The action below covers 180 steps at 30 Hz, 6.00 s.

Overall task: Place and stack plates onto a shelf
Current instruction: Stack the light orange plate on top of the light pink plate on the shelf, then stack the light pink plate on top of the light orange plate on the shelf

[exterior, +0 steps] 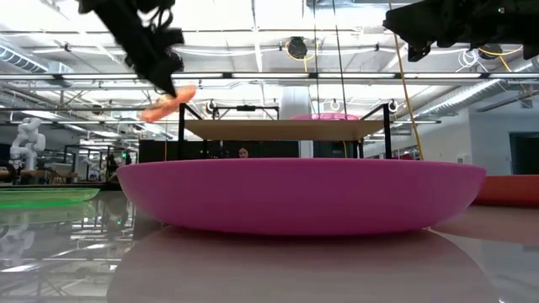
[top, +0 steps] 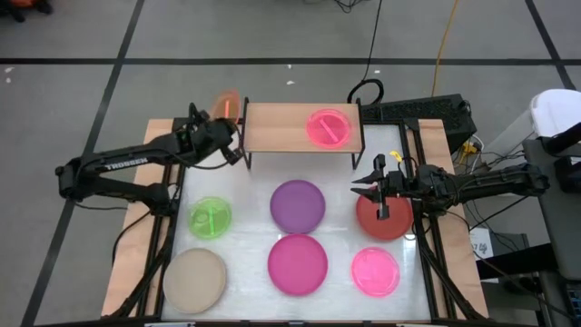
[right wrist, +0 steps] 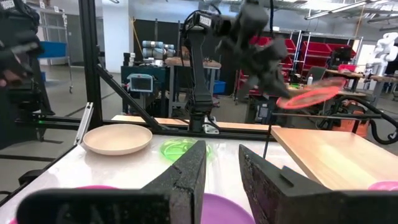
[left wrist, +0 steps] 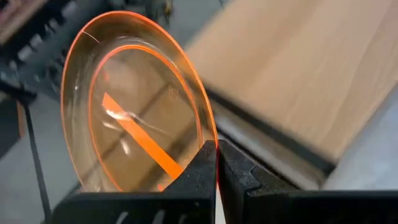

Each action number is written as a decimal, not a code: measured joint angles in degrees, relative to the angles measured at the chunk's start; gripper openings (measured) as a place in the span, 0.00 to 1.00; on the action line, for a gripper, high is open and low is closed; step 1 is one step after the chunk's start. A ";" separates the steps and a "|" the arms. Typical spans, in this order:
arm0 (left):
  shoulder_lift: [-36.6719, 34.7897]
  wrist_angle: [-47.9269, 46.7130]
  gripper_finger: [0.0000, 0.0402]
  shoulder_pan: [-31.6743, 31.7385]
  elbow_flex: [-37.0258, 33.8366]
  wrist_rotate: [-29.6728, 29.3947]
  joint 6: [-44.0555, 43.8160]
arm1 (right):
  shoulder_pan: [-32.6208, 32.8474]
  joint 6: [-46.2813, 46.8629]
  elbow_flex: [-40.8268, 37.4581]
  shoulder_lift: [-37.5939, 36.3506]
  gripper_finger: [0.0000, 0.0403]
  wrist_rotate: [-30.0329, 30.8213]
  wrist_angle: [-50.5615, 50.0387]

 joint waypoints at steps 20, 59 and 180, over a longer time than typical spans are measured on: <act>23.78 7.90 0.01 -9.52 26.76 0.05 20.23 | 0.00 0.97 0.00 -0.70 0.19 -0.04 0.48; 41.28 19.08 0.30 -15.03 40.13 -4.79 33.42 | 0.02 1.51 0.04 -14.23 0.20 -0.12 -10.59; 7.72 89.91 0.30 -32.37 -27.93 -2.98 -1.21 | -2.74 12.67 17.04 22.10 0.20 -37.31 -52.06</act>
